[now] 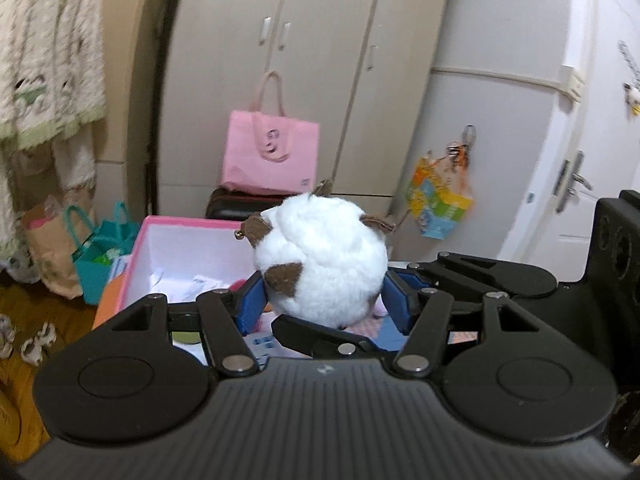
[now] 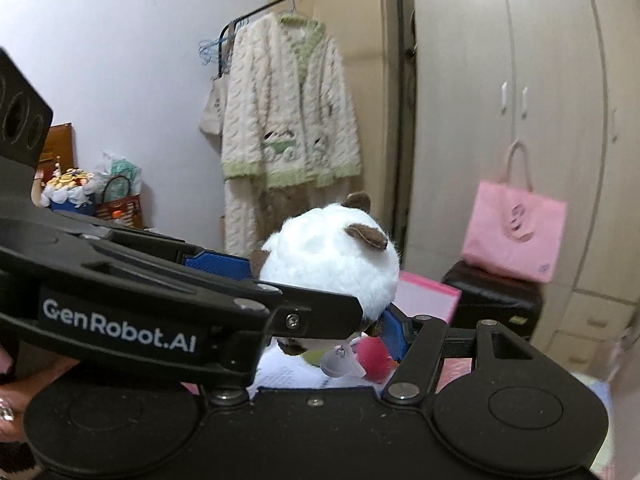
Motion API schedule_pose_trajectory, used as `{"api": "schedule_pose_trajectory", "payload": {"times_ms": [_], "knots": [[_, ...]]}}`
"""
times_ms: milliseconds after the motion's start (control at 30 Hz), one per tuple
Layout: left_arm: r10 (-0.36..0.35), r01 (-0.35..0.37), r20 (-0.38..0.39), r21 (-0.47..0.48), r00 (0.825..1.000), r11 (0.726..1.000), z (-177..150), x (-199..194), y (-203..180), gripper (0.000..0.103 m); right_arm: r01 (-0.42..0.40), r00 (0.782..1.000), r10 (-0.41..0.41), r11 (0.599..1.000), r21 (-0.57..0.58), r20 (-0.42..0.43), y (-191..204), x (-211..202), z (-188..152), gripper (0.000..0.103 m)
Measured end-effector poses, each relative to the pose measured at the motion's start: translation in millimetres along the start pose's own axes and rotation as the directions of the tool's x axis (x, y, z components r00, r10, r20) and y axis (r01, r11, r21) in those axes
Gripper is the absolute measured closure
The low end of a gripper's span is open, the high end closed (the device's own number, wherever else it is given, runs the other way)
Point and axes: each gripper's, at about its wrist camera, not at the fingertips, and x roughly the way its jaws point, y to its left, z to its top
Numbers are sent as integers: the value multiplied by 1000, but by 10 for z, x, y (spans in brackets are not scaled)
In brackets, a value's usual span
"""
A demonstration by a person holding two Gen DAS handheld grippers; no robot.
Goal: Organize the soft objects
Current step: 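Lift the plush with the left tool and carry it over the pink box, then lower the plush into the box and open the left tool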
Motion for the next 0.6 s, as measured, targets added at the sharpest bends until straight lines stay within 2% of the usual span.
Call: {"api": "schedule_pose_trajectory", "payload": {"times_ms": [167,333,600], "knots": [[17,-20,-54,-60,998,998,-44,218,292,43,-78,993,84,995,67,-85,-89,404,-57,35],[36,-43,-91,-75,995,996,-117,385,489,43,-137,972,156,983,119,-177,-129,714,-124,34],[25,-43,-151,-119,988,992,-236,532,736,43,-145,950,166,985,98,-265,-86,1011,-215,35]]}}
